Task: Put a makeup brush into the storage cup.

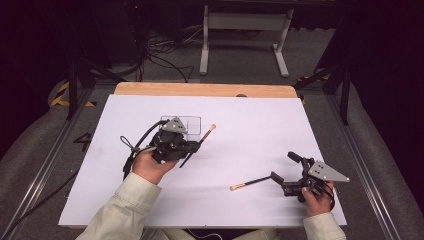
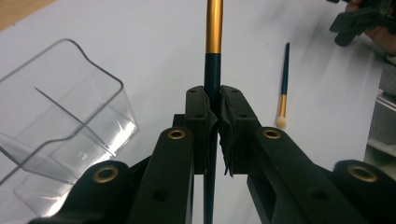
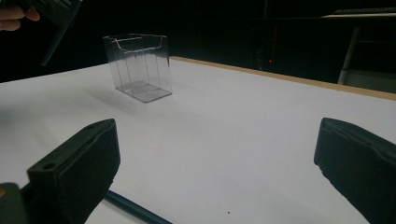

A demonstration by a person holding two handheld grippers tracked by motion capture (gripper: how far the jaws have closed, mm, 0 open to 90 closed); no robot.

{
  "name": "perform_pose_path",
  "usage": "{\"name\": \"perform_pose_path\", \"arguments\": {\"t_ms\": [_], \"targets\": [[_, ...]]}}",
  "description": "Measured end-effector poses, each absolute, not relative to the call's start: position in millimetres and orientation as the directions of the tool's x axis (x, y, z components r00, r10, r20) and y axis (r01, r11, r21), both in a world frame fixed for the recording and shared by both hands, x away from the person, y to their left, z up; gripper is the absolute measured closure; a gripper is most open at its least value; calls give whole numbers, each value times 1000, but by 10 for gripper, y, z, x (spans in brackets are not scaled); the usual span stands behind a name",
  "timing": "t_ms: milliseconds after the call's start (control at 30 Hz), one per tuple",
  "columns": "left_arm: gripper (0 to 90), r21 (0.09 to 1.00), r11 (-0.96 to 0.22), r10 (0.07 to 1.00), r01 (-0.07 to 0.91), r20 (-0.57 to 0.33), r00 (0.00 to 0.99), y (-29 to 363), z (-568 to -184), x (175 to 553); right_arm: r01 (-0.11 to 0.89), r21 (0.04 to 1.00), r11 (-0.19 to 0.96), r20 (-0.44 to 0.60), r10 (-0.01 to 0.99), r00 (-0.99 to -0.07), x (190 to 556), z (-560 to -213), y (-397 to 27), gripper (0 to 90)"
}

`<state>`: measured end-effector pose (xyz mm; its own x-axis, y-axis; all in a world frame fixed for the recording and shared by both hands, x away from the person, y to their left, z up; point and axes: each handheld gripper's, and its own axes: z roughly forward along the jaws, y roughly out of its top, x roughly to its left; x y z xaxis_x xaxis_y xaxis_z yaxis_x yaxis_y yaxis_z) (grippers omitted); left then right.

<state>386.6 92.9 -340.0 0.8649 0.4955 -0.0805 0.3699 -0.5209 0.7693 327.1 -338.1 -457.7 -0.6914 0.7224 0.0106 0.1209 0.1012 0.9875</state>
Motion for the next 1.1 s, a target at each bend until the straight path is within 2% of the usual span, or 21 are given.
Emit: {"name": "perform_pose_path", "arguments": {"t_ms": [200, 700, 867, 1100], "targets": [[823, 827, -482, 476, 289, -30, 879, 994, -3408, 3849, 121, 987, 102, 10, 722, -692, 3272, -4577, -3381, 9], [824, 934, -278, 478, 224, -68, 876, 1217, -3441, 3885, 121, 988, 100, 12, 720, -693, 3272, -4577, -3383, 9], [824, 952, -244, 499, 188, -43, 865, 1249, -3473, 3889, 123, 987, 99, 14, 721, -693, 3271, -4577, -3383, 9], [824, 966, -191, 513, 174, -53, 857, 1291, -3541, 3930, 120, 987, 107, 7, 720, -694, 3272, -4576, -3377, 9]]}}
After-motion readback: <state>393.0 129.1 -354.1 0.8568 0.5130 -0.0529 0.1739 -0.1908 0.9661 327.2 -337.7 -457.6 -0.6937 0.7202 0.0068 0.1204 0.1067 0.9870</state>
